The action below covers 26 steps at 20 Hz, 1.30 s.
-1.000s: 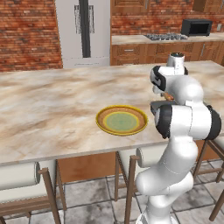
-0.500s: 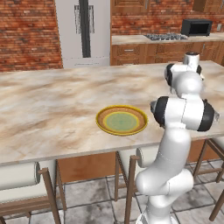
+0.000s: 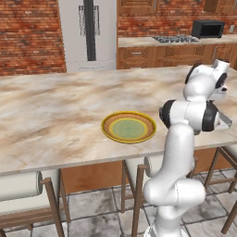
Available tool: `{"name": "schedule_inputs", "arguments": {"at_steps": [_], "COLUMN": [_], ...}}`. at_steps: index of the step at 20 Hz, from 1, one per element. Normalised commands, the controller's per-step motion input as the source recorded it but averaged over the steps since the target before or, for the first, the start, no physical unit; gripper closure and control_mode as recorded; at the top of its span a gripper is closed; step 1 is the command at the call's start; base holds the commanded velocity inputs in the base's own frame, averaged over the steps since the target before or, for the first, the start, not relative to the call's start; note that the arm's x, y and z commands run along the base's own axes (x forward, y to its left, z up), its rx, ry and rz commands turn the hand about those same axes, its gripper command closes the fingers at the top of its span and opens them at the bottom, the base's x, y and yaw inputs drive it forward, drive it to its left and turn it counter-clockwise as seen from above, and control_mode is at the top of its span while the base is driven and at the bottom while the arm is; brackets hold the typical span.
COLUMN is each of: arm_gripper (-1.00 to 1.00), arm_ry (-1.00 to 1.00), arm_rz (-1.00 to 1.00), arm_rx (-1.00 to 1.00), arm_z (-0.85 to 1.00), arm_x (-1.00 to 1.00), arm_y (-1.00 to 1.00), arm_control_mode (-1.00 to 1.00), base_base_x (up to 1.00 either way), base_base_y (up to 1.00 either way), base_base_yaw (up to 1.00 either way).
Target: Place one cooked food and one vegetable from the large plate to each tupperware container.
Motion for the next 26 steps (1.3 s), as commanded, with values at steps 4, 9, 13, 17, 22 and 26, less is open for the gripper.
{"name": "schedule_inputs", "arguments": {"at_steps": [4, 9, 13, 17, 22, 26], "arm_gripper": [1.00, 1.00, 1.00, 1.00, 1.00, 1.00], "arm_ry": [0.08, 0.04, -0.04, 0.00, -0.01, -0.02], "arm_rz": [-0.03, -0.01, 0.00, 0.00, 0.05, 0.01], "arm_rx": [-0.02, -0.01, -0.16, -0.27, -0.28, -0.02], "arm_z": [-0.57, -0.51, -0.25, -0.55, -0.69, -0.05], "arm_x": [0.30, 0.35, 0.29, 0.41, 0.03, 0.03], "arm_y": [-0.46, -0.56, -0.36, -0.15, 0.00, -0.14], "arm_control_mode": [-1.00, -1.00, -1.00, -1.00, -1.00, -1.00], "base_base_x": [0.00, 0.00, 0.00, 0.00, 0.00, 0.00], "base_base_y": [0.00, 0.00, 0.00, 0.00, 0.00, 0.00], "base_base_yaw": [0.00, 0.00, 0.00, 0.00, 0.00, 0.00]}}
